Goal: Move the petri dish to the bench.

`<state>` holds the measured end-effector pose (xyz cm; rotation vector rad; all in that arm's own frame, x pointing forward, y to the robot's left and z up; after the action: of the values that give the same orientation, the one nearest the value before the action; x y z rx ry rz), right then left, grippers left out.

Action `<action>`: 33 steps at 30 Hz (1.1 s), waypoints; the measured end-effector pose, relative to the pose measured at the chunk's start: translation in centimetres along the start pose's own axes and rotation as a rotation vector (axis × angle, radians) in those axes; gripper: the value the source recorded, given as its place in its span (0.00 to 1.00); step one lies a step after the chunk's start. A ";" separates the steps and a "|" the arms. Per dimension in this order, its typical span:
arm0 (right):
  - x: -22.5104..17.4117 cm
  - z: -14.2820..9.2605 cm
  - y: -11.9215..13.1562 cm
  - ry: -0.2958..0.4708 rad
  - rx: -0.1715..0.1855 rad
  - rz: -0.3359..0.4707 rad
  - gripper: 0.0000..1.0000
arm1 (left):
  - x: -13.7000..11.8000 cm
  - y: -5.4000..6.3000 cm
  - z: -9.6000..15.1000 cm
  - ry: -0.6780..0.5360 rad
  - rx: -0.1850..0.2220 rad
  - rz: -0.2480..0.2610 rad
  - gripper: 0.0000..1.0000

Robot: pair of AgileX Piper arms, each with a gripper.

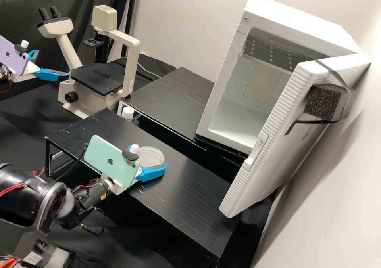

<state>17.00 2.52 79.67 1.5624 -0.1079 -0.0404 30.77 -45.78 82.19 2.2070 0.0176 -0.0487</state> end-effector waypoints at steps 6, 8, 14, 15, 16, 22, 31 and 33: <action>-0.4 0.1 0.6 -0.018 0.018 0.002 1.00 | 0.0 0.0 0.0 0.000 0.000 0.000 1.00; -0.5 0.1 0.8 -0.022 0.025 0.001 1.00 | 0.0 0.0 0.0 0.000 0.000 0.000 1.00; -0.7 0.0 0.9 -0.016 0.028 -0.008 1.00 | 0.0 0.0 0.0 0.000 0.000 0.000 1.00; -0.7 0.0 0.9 -0.014 0.030 -0.007 1.00 | 0.0 0.0 0.0 0.000 0.000 0.000 1.00; -0.7 -0.1 0.9 -0.011 0.029 -0.004 1.00 | 0.0 0.0 0.0 0.000 0.000 0.000 1.00; -1.3 -0.6 1.2 0.008 0.011 -0.010 1.00 | 0.0 0.0 0.0 0.000 0.000 0.000 1.00; -4.3 -1.5 4.0 0.084 -0.002 0.092 1.00 | 0.0 0.0 0.0 0.000 0.000 0.000 1.00; -5.1 -1.5 4.7 0.092 0.000 0.127 1.00 | 0.0 0.0 0.0 0.000 0.000 0.000 1.00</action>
<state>11.83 4.56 84.12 1.5515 -0.1342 0.1309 30.77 -45.78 82.19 2.2070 0.0176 -0.0487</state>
